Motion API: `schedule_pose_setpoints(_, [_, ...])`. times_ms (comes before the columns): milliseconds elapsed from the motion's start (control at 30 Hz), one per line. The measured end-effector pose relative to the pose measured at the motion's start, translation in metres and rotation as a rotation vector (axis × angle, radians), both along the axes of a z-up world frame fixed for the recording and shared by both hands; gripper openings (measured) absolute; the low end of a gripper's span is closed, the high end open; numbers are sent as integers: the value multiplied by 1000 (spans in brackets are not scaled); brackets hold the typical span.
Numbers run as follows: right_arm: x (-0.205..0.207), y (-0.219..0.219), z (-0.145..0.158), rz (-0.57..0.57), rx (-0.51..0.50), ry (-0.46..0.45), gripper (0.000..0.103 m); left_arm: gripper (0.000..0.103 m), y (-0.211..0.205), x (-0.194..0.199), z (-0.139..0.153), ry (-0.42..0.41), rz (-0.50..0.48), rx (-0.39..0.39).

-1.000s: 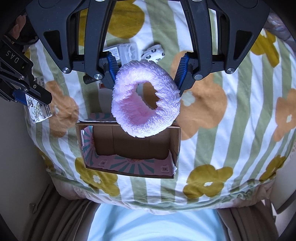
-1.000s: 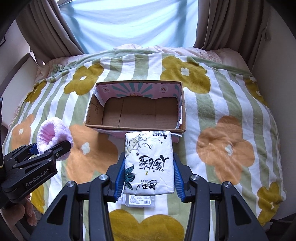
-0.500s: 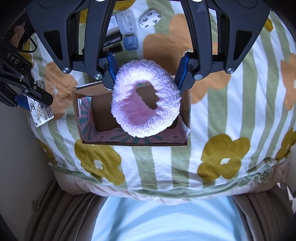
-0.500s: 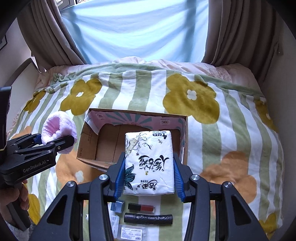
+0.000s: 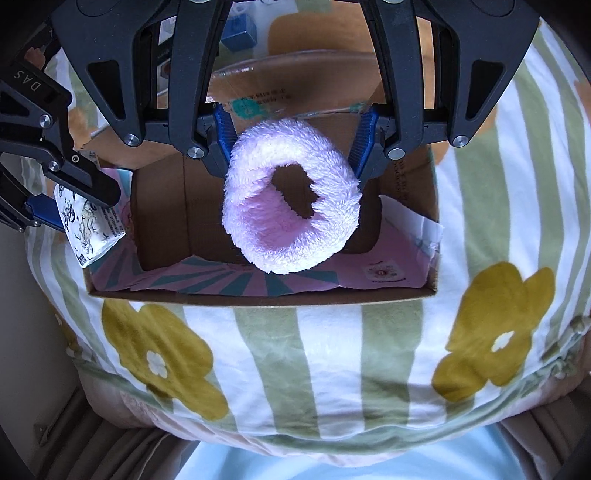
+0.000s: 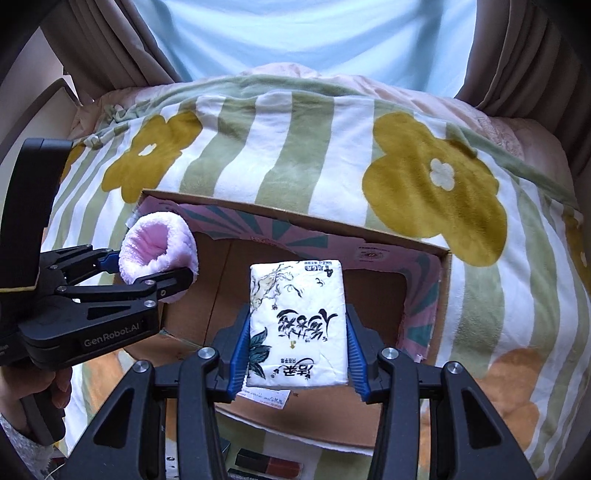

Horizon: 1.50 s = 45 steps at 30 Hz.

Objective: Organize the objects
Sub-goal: 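Lift the pink sock and tissue pack and carry both over the cardboard box, then open the left tool to drop the pink sock while the right tool releases the tissue pack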

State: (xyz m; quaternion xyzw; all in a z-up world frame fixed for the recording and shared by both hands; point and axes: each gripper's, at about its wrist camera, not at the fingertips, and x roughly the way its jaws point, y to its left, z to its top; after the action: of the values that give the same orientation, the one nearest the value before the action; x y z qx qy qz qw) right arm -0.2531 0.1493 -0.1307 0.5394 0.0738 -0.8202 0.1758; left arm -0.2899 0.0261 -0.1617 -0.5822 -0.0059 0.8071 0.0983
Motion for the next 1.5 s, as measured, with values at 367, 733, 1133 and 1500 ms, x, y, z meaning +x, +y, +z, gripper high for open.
schedule_pose_setpoints(367, [-20,-3,-70,81,52,-67,42,49,9,-24,-66,-88,-31,-31])
schedule_pose_setpoints(733, [-21,0,-79,118,43,-90,50,52,13,-36,-58,-56,-44,-40])
schedule_pose_setpoints(1133, [-4,-2,-75,190,6,-63,102,103,32,-38,-52,-64,-80,-20])
schedule_pose_setpoints(1500, [0,5,-64,170,30,-70,102,103,32,-30,-44,-63,-76,-16])
